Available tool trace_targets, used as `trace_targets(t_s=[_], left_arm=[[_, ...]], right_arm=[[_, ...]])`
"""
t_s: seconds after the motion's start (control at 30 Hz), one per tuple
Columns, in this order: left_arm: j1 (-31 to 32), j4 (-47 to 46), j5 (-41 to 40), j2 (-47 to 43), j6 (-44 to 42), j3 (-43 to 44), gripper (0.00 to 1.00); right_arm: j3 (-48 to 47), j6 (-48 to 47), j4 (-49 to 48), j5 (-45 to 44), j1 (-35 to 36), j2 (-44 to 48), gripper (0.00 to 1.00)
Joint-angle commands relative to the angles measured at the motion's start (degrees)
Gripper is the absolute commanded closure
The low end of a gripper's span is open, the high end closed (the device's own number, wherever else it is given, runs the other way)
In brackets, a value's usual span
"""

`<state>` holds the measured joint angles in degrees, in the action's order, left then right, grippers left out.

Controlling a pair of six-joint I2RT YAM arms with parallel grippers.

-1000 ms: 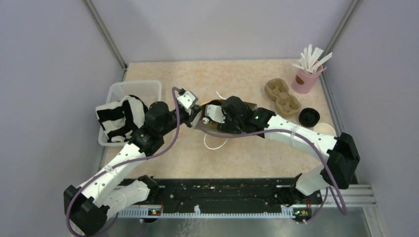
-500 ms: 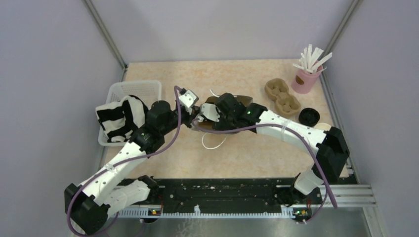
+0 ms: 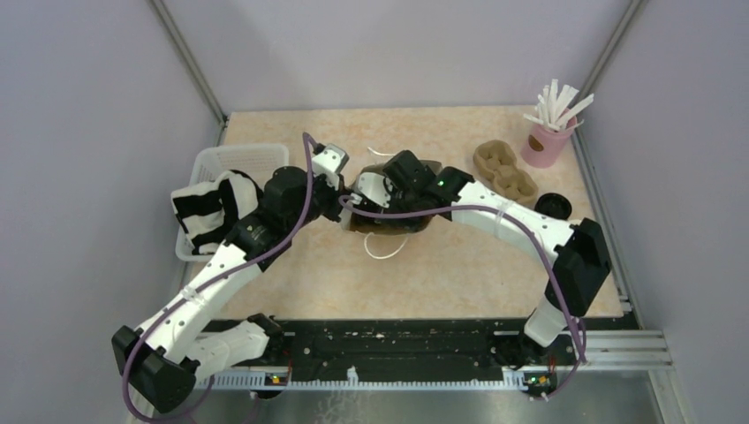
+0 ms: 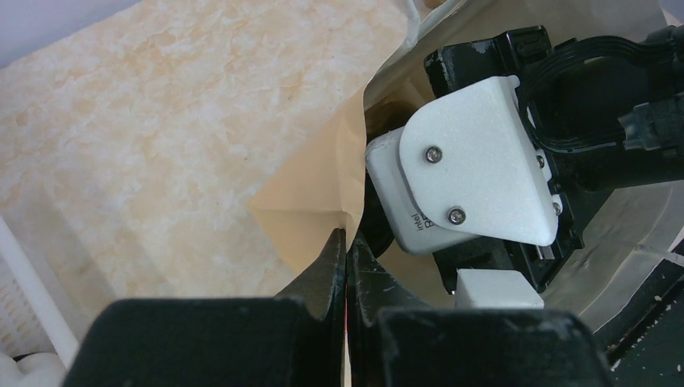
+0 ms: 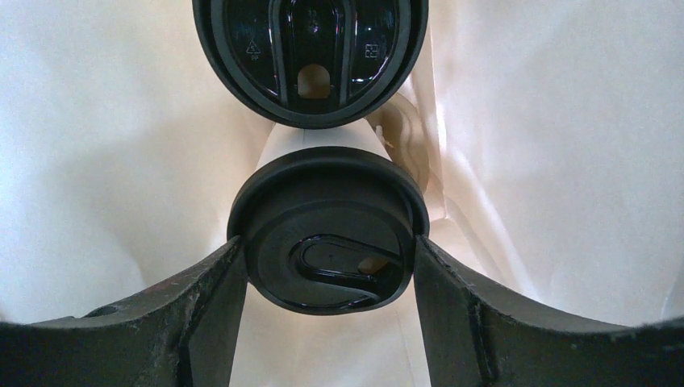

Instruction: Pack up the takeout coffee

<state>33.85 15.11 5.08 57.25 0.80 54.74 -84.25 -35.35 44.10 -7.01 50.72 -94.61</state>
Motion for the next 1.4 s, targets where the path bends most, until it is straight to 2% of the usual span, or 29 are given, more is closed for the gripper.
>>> trace_targets(t_s=[0.0, 0.23, 0.5, 0.77, 1.13, 1.27, 1.37], left_arm=[[0.4, 3.2, 0.5, 1.2, 4.0, 4.9, 1.0], [0.4, 7.0, -3.5, 4.0, 5.2, 7.2, 1.0], [0.3, 7.9, -6.6, 6.7, 4.4, 8.9, 1.0], [0.0, 8.4, -8.0, 7.8, 4.3, 9.6, 1.0], [-0.2, 9.2, -7.9, 5.9, 4.5, 9.1, 1.0], [-0.2, 9.3, -8.7, 4.1, 4.3, 7.6, 1.0], [-0.2, 9.3, -8.2, 2.6, 3.5, 6.3, 1.0]], right_arm=[[-0.4, 2.9, 5.4, 10.4, -1.3, -4.2, 0.62], [0.6, 2.7, 1.5, 14.7, -2.5, -9.1, 0.61], [5.5, 2.8, -2.5, 13.4, -3.6, -11.4, 0.6], [3.4, 2.5, -3.8, 13.5, -4.8, -13.5, 0.59], [-2.4, 4.9, 1.0, 5.0, -3.1, -9.6, 0.49], [0.4, 4.2, 1.0, 2.3, -3.5, -7.1, 0.48], [2.2, 4.2, 0.5, 3.4, -4.2, -6.5, 0.47]])
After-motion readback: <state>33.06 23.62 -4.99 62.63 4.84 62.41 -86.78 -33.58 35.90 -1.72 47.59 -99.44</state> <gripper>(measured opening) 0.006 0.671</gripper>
